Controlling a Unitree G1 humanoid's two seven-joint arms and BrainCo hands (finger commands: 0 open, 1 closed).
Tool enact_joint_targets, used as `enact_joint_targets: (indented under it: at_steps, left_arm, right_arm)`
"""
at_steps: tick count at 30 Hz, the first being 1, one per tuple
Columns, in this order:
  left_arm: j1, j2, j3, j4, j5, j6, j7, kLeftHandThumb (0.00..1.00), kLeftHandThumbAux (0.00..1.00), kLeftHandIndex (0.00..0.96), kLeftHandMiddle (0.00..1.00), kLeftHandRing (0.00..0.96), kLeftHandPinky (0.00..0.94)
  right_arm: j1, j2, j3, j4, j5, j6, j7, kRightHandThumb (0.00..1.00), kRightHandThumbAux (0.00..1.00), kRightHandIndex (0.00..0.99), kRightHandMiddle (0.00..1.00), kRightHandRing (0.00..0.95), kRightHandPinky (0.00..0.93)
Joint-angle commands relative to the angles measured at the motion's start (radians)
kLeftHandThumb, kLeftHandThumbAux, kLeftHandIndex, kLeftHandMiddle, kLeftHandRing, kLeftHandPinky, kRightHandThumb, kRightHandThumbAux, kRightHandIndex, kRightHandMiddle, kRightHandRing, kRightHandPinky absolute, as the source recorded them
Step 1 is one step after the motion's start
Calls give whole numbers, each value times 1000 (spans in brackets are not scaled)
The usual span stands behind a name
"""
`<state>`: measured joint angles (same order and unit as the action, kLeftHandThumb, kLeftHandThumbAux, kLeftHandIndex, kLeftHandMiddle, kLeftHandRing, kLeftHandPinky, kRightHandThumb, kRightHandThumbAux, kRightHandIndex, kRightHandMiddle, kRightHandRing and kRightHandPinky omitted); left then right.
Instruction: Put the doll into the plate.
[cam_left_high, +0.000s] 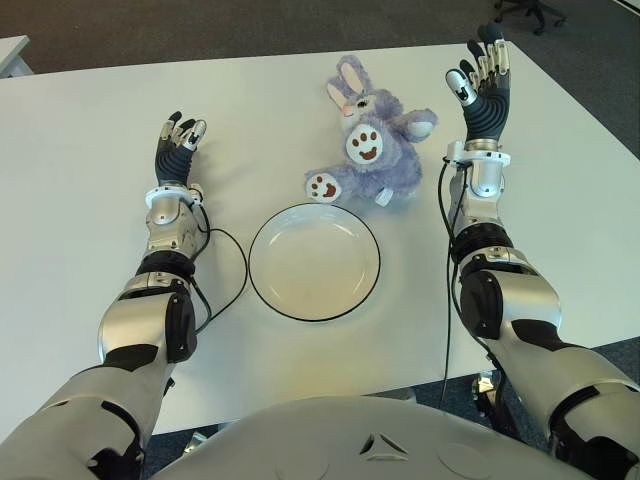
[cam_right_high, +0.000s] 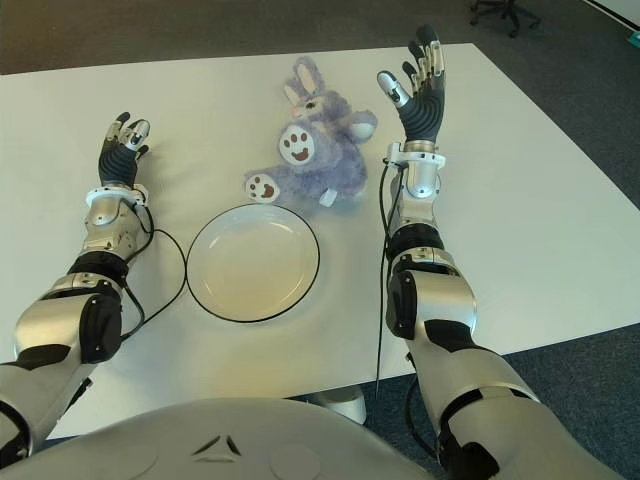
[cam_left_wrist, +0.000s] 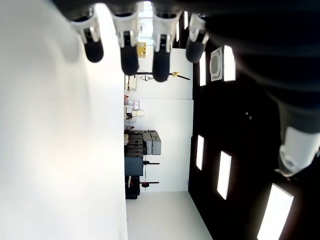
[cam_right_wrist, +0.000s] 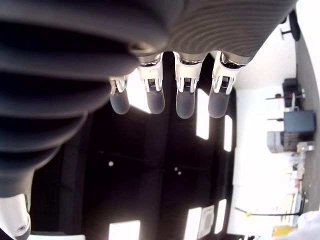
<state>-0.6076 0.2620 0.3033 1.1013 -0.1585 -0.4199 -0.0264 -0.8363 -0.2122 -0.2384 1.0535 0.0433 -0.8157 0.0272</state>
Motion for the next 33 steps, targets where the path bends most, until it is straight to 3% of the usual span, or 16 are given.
enact_joint_targets:
  at_steps: [1,17,33]
  left_arm:
    - [76,-29,-3,50,2,44,0,0,523,91,164,119,31]
    - [76,-32,-5,48,1,47,0,0,515,76,152,112,39]
    - [80,-35,-13,47,11,38,8,0,496,72,158,119,28]
  right_arm:
    - [18,5,11,-15,2,-14,6,35,575,78,81,81,107]
    - [57,3,47,-130,-25,-37,-5,47,583,68,56,57,84]
    - [72,-21,93,-151,-104,-32,-62,80,587,39,38,46,80]
